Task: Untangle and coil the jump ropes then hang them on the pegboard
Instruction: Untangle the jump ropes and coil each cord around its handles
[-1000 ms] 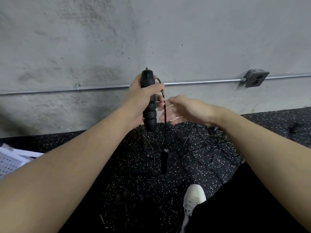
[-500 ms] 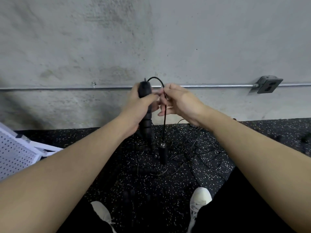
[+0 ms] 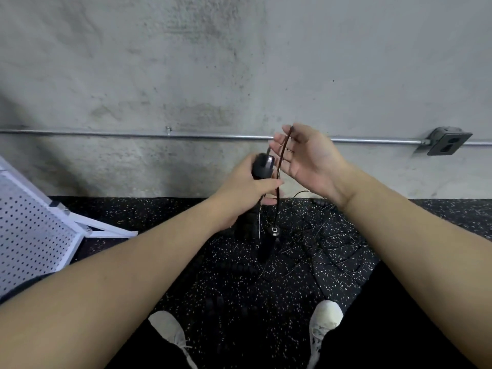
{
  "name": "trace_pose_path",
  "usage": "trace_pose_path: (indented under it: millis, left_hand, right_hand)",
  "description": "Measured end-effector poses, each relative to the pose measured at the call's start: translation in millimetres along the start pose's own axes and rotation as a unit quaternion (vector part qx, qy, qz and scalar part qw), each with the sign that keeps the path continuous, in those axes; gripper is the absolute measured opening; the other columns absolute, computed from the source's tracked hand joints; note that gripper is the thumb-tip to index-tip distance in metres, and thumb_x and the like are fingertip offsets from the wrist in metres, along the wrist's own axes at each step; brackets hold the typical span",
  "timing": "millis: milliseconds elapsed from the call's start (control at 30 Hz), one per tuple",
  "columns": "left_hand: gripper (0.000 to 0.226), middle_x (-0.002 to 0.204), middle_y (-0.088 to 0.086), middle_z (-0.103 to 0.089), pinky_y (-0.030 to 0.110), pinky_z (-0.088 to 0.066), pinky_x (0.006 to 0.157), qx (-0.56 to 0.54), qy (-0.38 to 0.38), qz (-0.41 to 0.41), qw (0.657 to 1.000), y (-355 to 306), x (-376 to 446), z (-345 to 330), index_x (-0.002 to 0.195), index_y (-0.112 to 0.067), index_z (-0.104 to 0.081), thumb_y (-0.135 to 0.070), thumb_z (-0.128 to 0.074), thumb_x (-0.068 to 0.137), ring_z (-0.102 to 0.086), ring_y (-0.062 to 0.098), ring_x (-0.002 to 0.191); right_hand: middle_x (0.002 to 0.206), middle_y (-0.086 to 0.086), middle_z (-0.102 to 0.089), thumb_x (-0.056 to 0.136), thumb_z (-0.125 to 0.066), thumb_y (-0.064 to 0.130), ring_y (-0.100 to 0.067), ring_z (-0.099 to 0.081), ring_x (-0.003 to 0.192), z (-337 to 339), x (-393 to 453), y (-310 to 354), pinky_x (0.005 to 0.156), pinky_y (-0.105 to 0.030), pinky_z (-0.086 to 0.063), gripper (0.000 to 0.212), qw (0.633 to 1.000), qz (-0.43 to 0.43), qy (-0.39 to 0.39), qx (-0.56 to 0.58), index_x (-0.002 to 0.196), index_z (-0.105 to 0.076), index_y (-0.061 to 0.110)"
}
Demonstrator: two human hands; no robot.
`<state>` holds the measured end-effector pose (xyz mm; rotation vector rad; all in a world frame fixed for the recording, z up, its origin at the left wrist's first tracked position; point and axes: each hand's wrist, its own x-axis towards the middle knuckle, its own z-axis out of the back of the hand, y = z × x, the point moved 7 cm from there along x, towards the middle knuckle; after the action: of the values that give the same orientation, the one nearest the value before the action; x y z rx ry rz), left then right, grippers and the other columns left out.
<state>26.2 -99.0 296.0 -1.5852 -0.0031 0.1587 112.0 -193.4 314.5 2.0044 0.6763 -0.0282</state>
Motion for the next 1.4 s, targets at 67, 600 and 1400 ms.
trace_pose_path:
  millis: [67, 600, 1400]
  left_hand:
    - [0.030, 0.085, -0.005, -0.066, 0.038, -0.063, 0.071, -0.030, -0.034, -0.001, 0.999, -2.0, 3.1, 8.5, 0.105, -0.019, -0.055, 0.001, -0.072, 0.090, -0.072, 0.010, 0.069]
    - [0.039, 0.113, 0.013, -0.071, 0.043, -0.064, 0.080, -0.188, -0.152, 0.022, 0.970, -13.6, 14.0, 59.6, 0.125, -0.017, -0.053, -0.003, -0.070, 0.092, -0.076, 0.031, 0.092]
    - [0.060, 0.121, 0.021, -0.067, 0.040, -0.063, 0.084, 0.043, 0.021, 0.033, 0.998, 0.6, 10.1, 14.0, 0.139, -0.028, -0.037, 0.002, -0.060, 0.092, -0.072, 0.025, 0.094]
  right_hand:
    - [0.084, -0.001, -0.064, 0.107, -0.037, 0.040, -0.020, -0.063, 0.081, 8.9, 1.1, -1.4, 0.069, -0.032, -0.056, 0.029, 0.988, 0.011, -0.041, -0.147, 0.098, -0.056, 0.019]
    - [0.094, 0.000, -0.079, 0.110, -0.023, 0.045, -0.012, -0.073, 0.093, -20.3, -14.7, -44.0, 0.078, -0.029, -0.048, 0.048, 0.834, -0.030, 0.149, -0.531, 0.106, -0.063, 0.018]
    - [0.079, 0.000, -0.062, 0.089, -0.069, 0.047, -0.021, -0.055, 0.074, -14.8, 7.2, -41.4, 0.075, -0.035, -0.041, 0.026, 0.965, -0.084, -0.003, -0.250, 0.076, -0.069, 0.024]
